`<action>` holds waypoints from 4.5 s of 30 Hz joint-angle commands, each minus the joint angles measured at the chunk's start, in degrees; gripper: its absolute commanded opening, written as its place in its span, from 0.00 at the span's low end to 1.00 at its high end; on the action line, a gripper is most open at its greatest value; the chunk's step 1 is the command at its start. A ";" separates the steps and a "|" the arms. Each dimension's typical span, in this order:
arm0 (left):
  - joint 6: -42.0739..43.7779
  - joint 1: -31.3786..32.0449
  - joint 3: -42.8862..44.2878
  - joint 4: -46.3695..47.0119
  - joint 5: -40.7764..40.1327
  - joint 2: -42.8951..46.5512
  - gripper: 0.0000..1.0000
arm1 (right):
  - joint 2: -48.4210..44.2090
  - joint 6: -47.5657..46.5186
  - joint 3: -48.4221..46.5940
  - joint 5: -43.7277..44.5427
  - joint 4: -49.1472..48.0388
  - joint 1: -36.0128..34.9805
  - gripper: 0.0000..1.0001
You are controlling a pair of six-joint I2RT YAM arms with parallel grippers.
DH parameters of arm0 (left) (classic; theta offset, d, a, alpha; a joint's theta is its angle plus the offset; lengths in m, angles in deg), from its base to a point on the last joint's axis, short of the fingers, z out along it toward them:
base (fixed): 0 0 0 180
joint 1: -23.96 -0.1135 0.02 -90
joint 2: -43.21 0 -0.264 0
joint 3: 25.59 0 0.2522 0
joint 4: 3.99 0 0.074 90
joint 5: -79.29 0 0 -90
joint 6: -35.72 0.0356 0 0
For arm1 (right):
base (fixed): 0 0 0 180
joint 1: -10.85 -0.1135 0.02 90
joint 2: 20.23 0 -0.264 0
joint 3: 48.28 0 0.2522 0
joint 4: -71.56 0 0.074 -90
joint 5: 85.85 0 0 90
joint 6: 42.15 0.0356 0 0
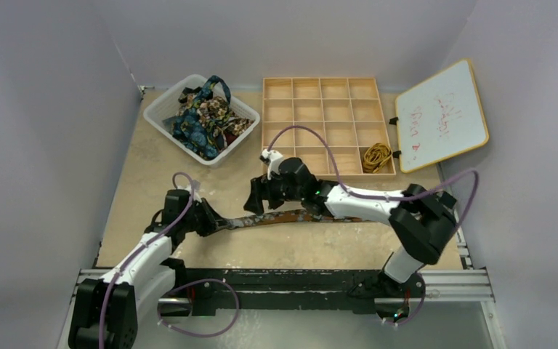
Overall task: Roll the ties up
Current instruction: Roll the tie at the center of the board.
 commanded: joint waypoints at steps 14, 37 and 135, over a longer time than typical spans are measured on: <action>-1.13 0.27 3.07 -1.85 -7.05 -3.46 0.06 | -0.08 5.32 -0.96 -11.55 -4.45 0.05 0.88; -3.16 0.27 6.20 -10.06 -8.88 1.21 0.59 | 10.14 4.45 -11.13 -0.47 9.66 -1.55 0.29; 13.94 0.19 8.40 7.53 -3.01 -9.50 0.40 | 18.65 -13.70 -14.01 -0.90 24.67 2.48 0.10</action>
